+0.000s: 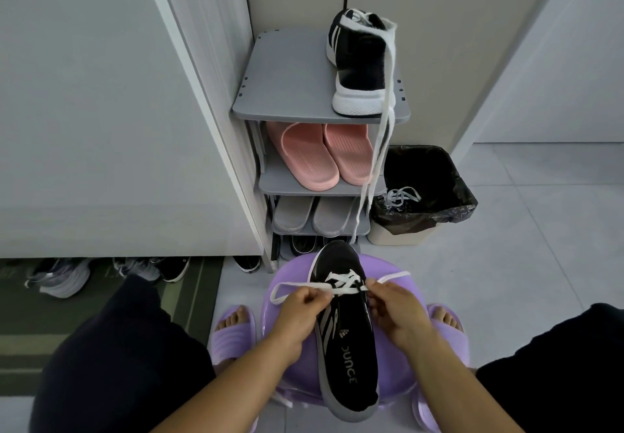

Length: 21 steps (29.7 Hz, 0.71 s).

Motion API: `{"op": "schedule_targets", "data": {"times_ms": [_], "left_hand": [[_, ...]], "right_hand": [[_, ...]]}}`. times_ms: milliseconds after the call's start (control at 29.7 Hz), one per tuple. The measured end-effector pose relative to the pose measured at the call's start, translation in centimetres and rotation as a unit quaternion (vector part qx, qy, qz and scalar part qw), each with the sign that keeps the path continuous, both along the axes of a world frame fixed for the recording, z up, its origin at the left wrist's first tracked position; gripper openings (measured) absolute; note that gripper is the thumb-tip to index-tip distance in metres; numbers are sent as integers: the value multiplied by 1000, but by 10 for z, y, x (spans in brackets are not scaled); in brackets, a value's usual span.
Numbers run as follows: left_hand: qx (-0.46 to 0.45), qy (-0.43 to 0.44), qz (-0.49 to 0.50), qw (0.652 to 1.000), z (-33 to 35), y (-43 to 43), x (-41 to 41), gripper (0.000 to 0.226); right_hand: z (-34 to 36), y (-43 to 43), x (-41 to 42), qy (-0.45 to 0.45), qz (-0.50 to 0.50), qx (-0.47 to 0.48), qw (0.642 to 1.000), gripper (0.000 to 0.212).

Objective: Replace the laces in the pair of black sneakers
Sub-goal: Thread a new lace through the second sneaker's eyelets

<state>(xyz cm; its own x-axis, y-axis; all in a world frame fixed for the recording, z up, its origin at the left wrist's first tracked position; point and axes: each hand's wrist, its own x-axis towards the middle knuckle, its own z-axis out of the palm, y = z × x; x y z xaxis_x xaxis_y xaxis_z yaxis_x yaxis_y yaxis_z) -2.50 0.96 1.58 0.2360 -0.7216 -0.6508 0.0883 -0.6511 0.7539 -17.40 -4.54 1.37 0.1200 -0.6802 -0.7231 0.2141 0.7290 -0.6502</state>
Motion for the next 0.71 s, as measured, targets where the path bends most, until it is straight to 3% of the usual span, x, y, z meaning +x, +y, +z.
{"op": "schedule_targets", "data": {"times_ms": [101, 169, 236, 371, 506, 573, 641, 708], "left_hand": [[13, 49, 16, 999, -2, -1, 5, 6], [4, 46, 15, 999, -2, 0, 8, 6], [-7, 37, 16, 999, -1, 0, 7, 8], [-8, 28, 28, 999, 1, 3, 2, 14], [-5, 50, 44, 998, 1, 6, 4, 14], [0, 59, 47, 997, 1, 7, 6, 14], [0, 62, 43, 997, 2, 8, 4, 13], [-6, 60, 48, 997, 1, 9, 2, 12]], "right_hand": [[5, -10, -25, 44, -153, -49, 986, 29], [7, -17, -47, 20, -230, -21, 973, 26], [9, -13, -48, -13, -184, 10, 983, 20], [1, 7, -10, -42, 16, -4, 999, 13], [4, -3, -19, 27, -131, -45, 990, 21], [4, -12, -42, 17, -215, -21, 976, 24], [7, -10, -46, -3, -185, -3, 983, 21], [9, -1, -31, -18, -68, -6, 998, 15]]}}
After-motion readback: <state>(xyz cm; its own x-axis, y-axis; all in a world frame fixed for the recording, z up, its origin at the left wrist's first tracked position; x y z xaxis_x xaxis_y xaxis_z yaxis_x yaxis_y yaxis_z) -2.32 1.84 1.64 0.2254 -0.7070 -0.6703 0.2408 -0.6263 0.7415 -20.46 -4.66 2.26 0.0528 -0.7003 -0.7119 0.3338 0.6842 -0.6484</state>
